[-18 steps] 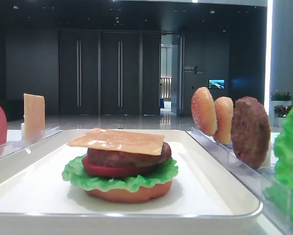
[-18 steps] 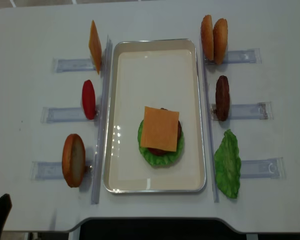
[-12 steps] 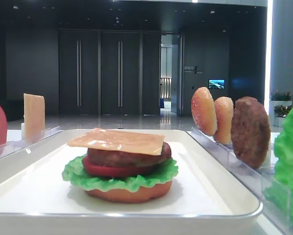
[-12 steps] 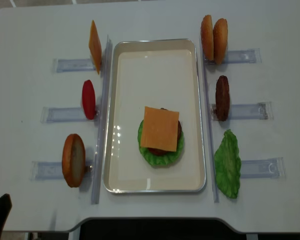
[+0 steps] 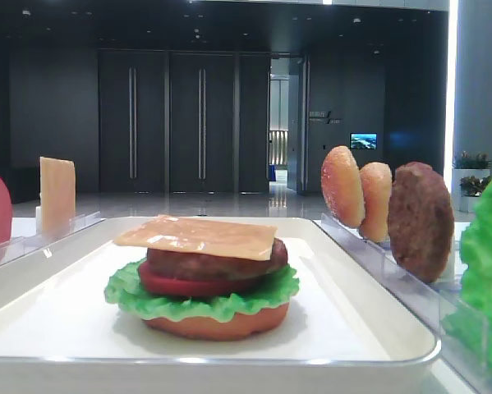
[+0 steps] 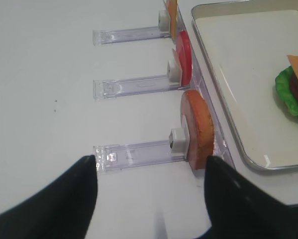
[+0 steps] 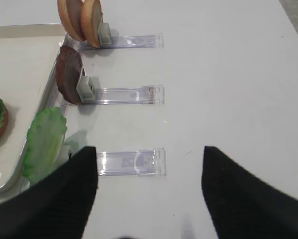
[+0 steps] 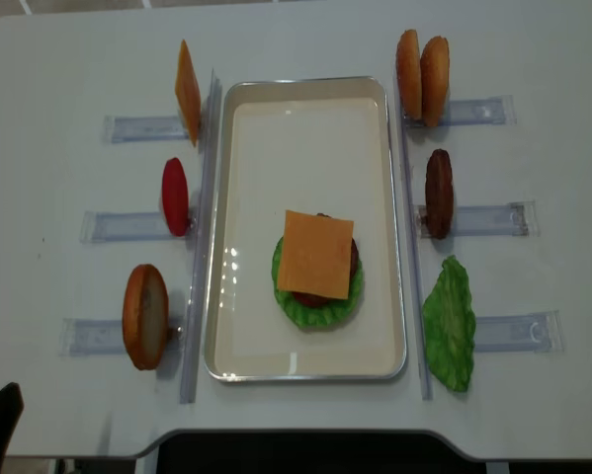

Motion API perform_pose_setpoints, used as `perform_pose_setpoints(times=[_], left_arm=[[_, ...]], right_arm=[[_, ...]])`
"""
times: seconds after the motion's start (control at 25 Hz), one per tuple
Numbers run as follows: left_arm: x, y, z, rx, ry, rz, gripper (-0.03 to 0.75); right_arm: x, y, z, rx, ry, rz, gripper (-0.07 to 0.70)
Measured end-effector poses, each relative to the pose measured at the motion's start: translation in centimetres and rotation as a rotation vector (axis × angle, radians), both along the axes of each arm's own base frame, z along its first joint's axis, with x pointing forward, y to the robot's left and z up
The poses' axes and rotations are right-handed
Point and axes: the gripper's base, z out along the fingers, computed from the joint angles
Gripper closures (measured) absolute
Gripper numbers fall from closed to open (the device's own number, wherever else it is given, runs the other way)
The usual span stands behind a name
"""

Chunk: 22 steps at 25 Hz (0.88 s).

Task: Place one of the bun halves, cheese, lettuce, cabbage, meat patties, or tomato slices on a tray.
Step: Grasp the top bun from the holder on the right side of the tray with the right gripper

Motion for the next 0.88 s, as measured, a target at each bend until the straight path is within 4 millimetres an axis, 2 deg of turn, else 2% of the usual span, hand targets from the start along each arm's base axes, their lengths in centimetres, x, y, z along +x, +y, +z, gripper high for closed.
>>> perform_pose_setpoints(times=[0.36, 0.48, 0.72, 0.88], left_arm=[[0.0, 0.0, 0.0, 0.0, -0.001, 0.0, 0.199], [0.0, 0.0, 0.0, 0.0, -0.001, 0.0, 0.199], [0.0, 0.0, 0.0, 0.0, -0.002, 0.0, 0.199], [0.0, 0.0, 0.0, 0.0, -0.002, 0.0, 0.199]], right_arm=[[0.0, 0.0, 0.0, 0.01, 0.0, -0.006, 0.197], [1.0, 0.0, 0.6, 0.013, 0.054, -0.007, 0.197], [5.4, -0.3, 2.2, 0.024, 0.228, -0.014, 0.197], [9.5, -0.5, 3.3, 0.033, 0.328, -0.022, 0.197]])
